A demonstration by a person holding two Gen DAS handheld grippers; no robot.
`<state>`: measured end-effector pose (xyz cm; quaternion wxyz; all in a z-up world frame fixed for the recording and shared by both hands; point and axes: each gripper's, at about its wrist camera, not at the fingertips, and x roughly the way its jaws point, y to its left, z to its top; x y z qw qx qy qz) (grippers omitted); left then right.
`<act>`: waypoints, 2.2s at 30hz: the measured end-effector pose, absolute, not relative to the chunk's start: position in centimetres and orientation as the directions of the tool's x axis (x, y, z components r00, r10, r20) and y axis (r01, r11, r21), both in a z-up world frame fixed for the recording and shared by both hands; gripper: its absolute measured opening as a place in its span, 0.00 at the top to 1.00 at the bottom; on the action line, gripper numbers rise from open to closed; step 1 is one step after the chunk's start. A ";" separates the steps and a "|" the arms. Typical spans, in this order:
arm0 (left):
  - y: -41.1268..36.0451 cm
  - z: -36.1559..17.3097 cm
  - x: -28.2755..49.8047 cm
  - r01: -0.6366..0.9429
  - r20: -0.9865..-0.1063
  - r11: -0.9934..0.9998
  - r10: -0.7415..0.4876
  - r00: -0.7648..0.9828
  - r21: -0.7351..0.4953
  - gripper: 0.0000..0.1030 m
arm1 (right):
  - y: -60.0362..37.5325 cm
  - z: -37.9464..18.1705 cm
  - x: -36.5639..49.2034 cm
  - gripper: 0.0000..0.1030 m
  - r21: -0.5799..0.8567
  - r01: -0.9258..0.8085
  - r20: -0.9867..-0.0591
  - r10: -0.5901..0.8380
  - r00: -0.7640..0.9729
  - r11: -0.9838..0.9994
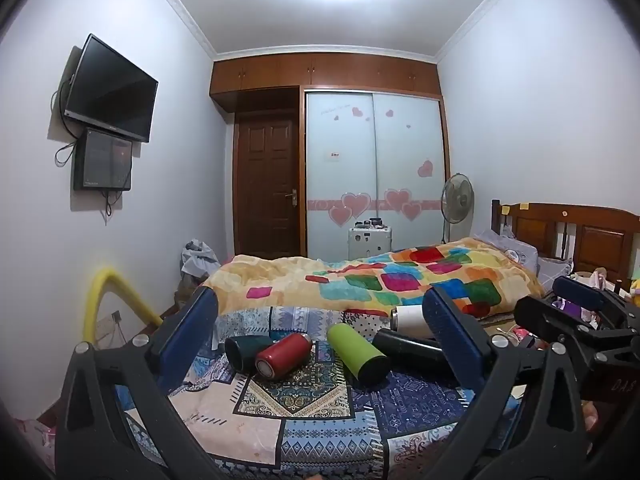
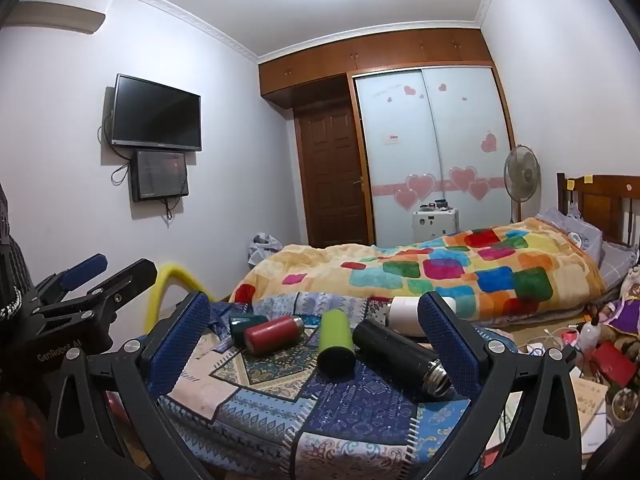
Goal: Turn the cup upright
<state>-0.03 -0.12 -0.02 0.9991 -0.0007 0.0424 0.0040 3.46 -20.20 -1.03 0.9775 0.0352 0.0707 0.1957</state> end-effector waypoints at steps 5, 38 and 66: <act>-0.6 0.9 0.4 0.002 -0.090 1.000 -0.002 0.996 -0.005 0.00 | -20.2 -1.0 3.5 0.00 0.099 -0.375 -0.130 0.386 0.913 0.922; -0.3 -0.1 -0.2 0.020 -0.066 1.000 -0.019 0.998 0.012 0.00 | -20.7 -1.4 3.6 0.00 0.100 -0.365 -0.132 0.376 0.917 0.925; -0.3 0.2 -0.4 0.018 -0.061 1.000 -0.018 0.998 0.009 0.00 | -20.7 -1.3 3.6 0.00 0.099 -0.367 -0.134 0.377 0.916 0.925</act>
